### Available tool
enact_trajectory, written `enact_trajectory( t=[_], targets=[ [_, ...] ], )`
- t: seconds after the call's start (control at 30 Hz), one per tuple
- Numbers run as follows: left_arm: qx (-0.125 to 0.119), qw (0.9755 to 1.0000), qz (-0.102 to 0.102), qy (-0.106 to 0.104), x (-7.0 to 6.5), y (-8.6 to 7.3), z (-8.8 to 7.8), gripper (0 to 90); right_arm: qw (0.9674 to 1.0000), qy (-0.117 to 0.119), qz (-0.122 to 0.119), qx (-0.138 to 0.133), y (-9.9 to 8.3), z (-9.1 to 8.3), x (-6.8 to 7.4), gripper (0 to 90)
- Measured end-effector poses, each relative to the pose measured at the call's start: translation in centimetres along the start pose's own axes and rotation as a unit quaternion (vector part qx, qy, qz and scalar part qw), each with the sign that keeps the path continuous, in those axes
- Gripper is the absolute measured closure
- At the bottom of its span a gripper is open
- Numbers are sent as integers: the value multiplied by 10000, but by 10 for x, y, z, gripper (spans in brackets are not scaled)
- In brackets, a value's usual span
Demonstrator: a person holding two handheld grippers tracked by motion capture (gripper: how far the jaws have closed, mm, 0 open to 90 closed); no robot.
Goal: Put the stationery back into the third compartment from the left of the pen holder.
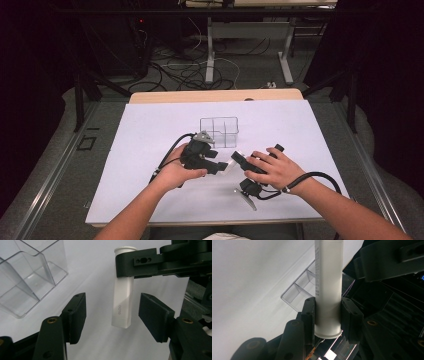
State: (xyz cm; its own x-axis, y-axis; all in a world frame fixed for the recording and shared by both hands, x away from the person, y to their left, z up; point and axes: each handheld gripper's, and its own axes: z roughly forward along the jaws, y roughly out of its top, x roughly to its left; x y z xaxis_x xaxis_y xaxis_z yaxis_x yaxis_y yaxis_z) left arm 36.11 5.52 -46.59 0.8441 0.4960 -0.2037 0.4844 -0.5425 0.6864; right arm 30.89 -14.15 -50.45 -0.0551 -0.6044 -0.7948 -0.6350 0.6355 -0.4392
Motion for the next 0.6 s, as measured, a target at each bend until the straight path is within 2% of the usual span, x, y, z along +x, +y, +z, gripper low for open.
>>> enact_trajectory(
  t=[0.03, 0.13, 0.2, 0.27, 0.3, 0.33, 0.43, 0.6],
  targets=[
    [93, 9999, 27, -49, 0, 2, 1, 415, 9999, 53, 70, 59, 0, -1, 1, 668],
    [228, 9995, 45, -196, -1, 5, 7, 430, 10000, 21, 85, 20, 1, -1, 2, 669],
    [365, 9988, -22, -316, -1, 7, 11, 454, 10000, -2, 91, 9, 1, -1, 2, 669],
    [472, 9983, -14, -336, -1, 9, 15, 466, 10000, -17, 72, -5, 2, -2, 1, 669],
    [504, 9981, -27, -356, -1, 10, 17, 482, 9999, -17, -93, 38, 3, -3, -2, 668],
    [530, 9979, -27, -362, -1, 11, 18, 495, 9997, 101, -161, 176, 4, -5, -3, 668],
    [621, 9971, -9, -434, -3, 13, 21, 527, 9999, -8, -129, 32, 4, -4, -1, 668],
    [742, 9962, 12, -461, -5, 17, 26, 582, 9999, -45, -116, -13, 5, -4, -1, 669]
  ],
)
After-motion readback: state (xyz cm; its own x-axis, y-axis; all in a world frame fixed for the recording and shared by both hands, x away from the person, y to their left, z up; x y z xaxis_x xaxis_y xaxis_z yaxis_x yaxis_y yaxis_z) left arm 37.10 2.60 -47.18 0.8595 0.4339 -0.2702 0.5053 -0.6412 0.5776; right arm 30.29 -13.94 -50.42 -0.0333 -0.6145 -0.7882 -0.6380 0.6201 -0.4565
